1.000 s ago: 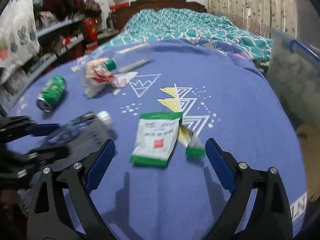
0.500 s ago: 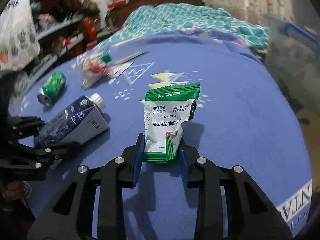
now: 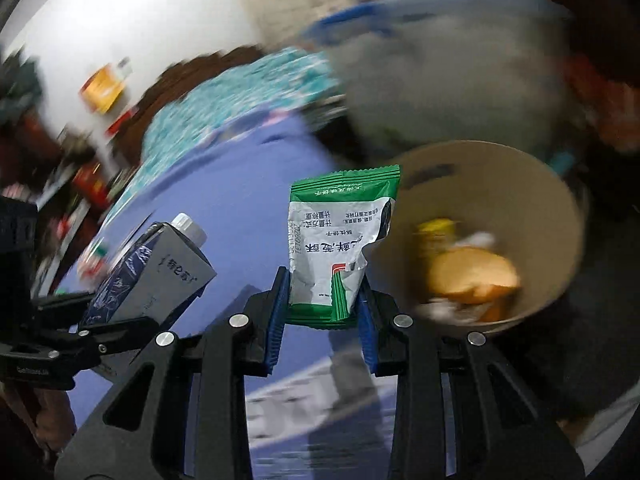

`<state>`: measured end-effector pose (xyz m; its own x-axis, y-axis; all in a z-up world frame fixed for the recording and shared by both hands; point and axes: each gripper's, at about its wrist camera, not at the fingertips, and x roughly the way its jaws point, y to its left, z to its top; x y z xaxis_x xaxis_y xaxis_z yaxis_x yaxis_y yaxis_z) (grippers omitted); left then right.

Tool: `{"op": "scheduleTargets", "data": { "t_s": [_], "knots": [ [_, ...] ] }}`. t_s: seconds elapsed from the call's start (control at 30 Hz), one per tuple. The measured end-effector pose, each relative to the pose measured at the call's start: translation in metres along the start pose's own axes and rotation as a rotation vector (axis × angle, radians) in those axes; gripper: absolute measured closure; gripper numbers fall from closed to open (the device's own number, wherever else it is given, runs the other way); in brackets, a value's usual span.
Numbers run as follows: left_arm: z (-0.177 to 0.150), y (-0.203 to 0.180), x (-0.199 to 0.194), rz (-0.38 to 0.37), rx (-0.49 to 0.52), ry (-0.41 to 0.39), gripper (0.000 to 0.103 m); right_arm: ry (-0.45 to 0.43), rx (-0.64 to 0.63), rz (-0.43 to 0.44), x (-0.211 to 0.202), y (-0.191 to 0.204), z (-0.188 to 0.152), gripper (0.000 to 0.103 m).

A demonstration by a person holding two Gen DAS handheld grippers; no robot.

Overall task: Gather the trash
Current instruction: 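Carry the carton and wrapper to the beige bin and open both tools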

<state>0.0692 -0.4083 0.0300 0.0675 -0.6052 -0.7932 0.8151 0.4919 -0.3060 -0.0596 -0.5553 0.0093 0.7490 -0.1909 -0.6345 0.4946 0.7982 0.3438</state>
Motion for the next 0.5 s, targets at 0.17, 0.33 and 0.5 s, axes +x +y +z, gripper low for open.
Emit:
{"op": "scheduleTargets", "data": {
  "t_s": [0.17,0.33,0.5],
  "knots": [
    [0.04,-0.022,0.05,-0.09,-0.021,0.046,0.053,-0.018,0.111,-0.061,-0.002,-0.058,0.013,0.066],
    [0.075,-0.047,0.086,-0.101,-0.034,0.051,0.034,-0.027,0.182,-0.079,0.002,-0.092,0.019,0.027],
    [0.09,-0.042,0.083,-0.121,-0.139,0.004,0.014,-0.095,0.248,-0.096,-0.013,-0.105,0.021,0.022]
  ]
}}
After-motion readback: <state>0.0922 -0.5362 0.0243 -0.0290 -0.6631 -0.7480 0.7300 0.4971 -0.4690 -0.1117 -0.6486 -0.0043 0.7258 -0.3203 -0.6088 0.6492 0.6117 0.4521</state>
